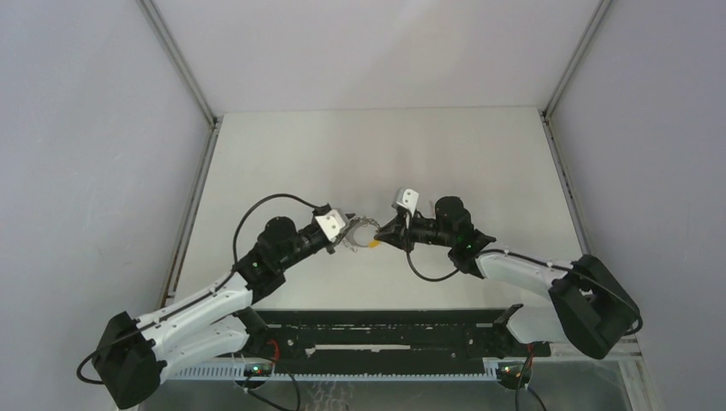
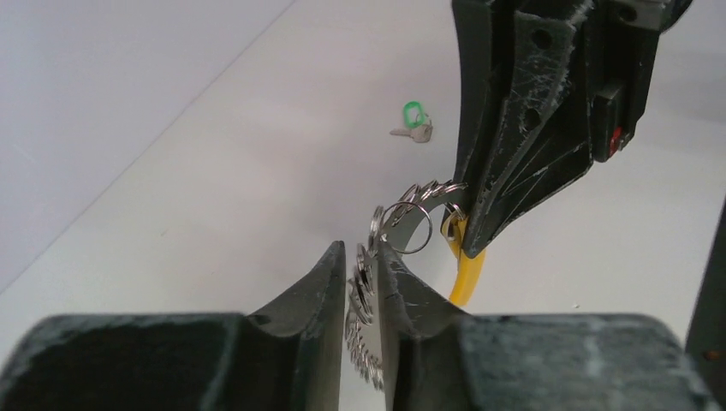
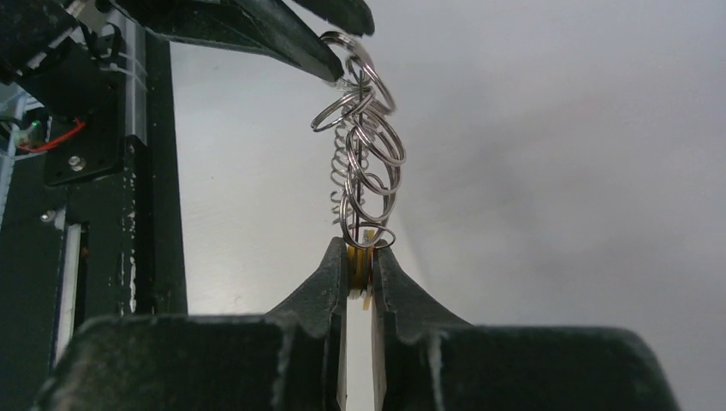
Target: Put the keys on the keyring
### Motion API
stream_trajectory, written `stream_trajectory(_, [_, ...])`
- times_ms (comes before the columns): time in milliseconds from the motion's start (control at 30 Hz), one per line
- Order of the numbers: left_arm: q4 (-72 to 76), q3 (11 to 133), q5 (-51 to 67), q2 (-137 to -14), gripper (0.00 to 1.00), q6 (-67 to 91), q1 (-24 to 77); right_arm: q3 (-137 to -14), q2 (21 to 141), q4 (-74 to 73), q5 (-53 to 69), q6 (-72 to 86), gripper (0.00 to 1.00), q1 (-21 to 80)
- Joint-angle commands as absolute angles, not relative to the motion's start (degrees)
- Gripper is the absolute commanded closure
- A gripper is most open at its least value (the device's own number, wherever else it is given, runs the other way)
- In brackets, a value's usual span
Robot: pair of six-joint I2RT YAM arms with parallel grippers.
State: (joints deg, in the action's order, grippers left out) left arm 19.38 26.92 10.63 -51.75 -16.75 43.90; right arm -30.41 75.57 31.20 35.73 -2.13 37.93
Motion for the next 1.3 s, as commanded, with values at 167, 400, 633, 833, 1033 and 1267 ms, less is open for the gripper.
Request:
stream_trajectory(167, [29.8, 20.7, 6.2, -42.4, 0.43, -9.4, 44.2, -41.8, 60.9, -2.0, 15.9, -24.4, 1.0, 45.0])
stream_trajectory(400, [37.2, 14.3, 10.3, -38.3, 0.26, -3.4, 44.2, -50.1, 61.7, -21.7, -11.2, -35.8, 1.0, 56.4])
stream_trajectory(633, [38.1, 13.5, 9.8, -38.7, 0.2, -0.4, 44.2, -54.4, 69.1, -26.1, -33.6, -44.9, 1.0, 64.3])
stream_trajectory(833, [38.5, 11.4, -0.9, -36.6, 0.1, 9.9, 42.0, -43.5, 72.0, -2.6, -52.1, -67.8, 1.0, 67.0])
stream_trajectory(1033, [36.8, 12.5, 5.3, -37.2, 0.09, 22.1, 35.3, -35.9, 62.5, 10.3, -44.6, -78.0, 1.0, 68.4])
stream_trajectory(1267, [29.7, 19.4, 8.3, -40.7, 0.09, 26.9, 35.1, -29.3, 61.2, 24.7, -43.0, -95.4, 1.0, 72.0])
